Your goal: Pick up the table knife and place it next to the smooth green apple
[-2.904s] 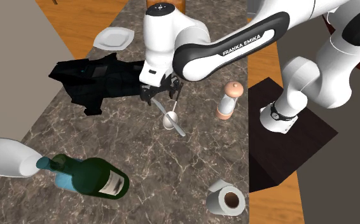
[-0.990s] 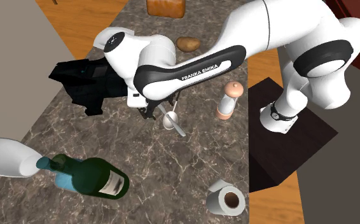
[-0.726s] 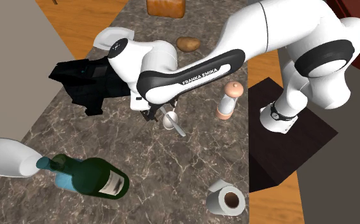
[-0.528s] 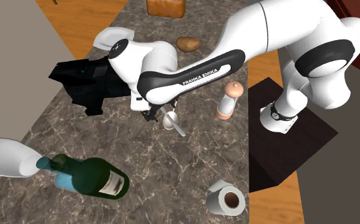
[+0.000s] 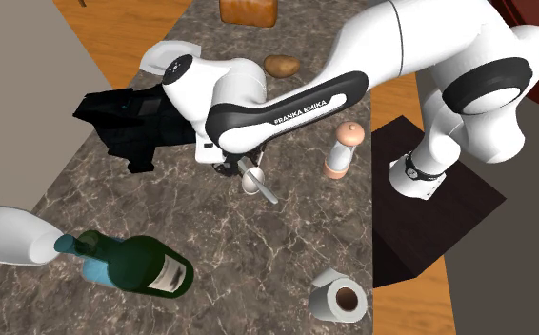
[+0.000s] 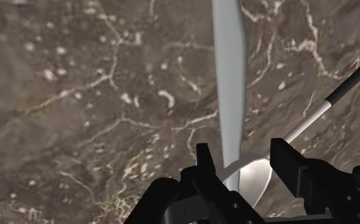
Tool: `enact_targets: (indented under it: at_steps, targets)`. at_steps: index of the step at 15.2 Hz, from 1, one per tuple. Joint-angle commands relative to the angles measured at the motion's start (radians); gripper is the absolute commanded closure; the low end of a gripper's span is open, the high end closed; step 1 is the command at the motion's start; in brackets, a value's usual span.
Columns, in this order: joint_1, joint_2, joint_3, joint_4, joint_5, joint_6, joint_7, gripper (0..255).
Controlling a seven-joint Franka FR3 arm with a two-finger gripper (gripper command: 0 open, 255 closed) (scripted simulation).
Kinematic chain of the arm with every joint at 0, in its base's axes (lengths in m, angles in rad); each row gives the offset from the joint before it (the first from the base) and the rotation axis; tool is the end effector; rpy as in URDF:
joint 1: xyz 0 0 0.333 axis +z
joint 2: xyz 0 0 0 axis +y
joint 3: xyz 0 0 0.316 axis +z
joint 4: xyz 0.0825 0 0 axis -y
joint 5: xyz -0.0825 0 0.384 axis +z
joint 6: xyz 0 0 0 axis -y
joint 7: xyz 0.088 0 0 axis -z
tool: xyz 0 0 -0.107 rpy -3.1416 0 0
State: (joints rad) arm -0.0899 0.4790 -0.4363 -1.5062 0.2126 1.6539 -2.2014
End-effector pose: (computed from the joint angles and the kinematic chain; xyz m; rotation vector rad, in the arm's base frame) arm 0.5918 -0.2732 0.3888 -1.9495 -2.0936 0.0745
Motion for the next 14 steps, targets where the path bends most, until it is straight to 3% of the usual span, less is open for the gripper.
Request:
enact_targets:
  at_steps: [1, 5, 14]
  targets:
    - [0.002, 0.002, 0.003, -0.006, 0.001, 0.003, -0.001, 255]
    - [0.001, 0.007, 0.003, 0.000, 0.003, 0.001, 0.000, 255]
    - [-0.004, -0.016, -0.003, 0.089, -0.008, -0.107, 0.010, 255]
